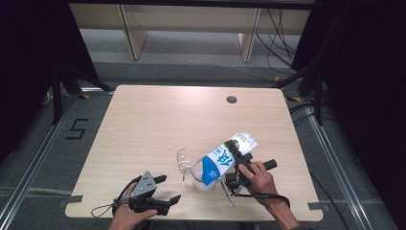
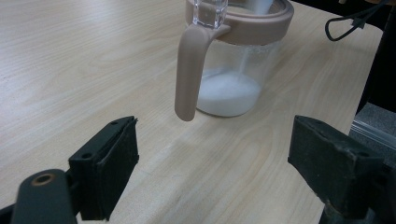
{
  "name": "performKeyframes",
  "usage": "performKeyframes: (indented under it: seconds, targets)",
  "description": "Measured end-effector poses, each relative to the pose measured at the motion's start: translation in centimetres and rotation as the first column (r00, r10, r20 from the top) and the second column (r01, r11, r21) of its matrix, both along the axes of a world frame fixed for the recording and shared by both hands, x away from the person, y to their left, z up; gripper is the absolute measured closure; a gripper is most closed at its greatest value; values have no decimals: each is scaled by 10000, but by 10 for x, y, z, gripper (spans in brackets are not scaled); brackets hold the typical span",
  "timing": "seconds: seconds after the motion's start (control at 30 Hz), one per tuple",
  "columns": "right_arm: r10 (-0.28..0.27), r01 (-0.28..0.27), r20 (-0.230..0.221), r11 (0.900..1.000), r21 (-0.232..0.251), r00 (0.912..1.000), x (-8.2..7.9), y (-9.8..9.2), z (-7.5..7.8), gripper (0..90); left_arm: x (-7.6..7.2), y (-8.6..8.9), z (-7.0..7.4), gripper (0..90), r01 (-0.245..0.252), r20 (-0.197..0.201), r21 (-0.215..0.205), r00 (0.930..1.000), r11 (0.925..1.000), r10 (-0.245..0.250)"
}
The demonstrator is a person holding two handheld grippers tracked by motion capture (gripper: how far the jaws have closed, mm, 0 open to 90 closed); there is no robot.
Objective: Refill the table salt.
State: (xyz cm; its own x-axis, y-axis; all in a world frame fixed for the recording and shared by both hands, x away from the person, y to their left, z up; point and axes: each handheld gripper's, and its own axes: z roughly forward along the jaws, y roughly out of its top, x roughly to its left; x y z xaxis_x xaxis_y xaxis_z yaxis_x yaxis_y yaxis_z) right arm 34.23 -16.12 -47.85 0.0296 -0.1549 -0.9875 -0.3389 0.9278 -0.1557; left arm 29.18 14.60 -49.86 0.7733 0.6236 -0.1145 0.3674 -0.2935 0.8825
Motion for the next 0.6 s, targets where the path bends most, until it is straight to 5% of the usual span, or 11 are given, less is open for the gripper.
performKeyframes:
  seconds: [0.17,0.3,0.47,0.6]
  targets:
    - [-123,123,-120,9999,-50,9999,-1,0,1,584,0,0,0,152,28,-1,-18,10000,10000,-28]
    - [-346,374,-412,9968,706,9986,-1,-2,-5,587,0,0,0,152,20,3,-20,10000,10000,-20]
    - [-14,14,35,10000,34,10000,0,0,1,591,0,0,0,152,26,6,-14,10000,10000,-26]
    - [-279,284,-198,9993,232,9994,-2,-1,-1,594,0,0,0,152,30,-6,-72,10000,10000,-30]
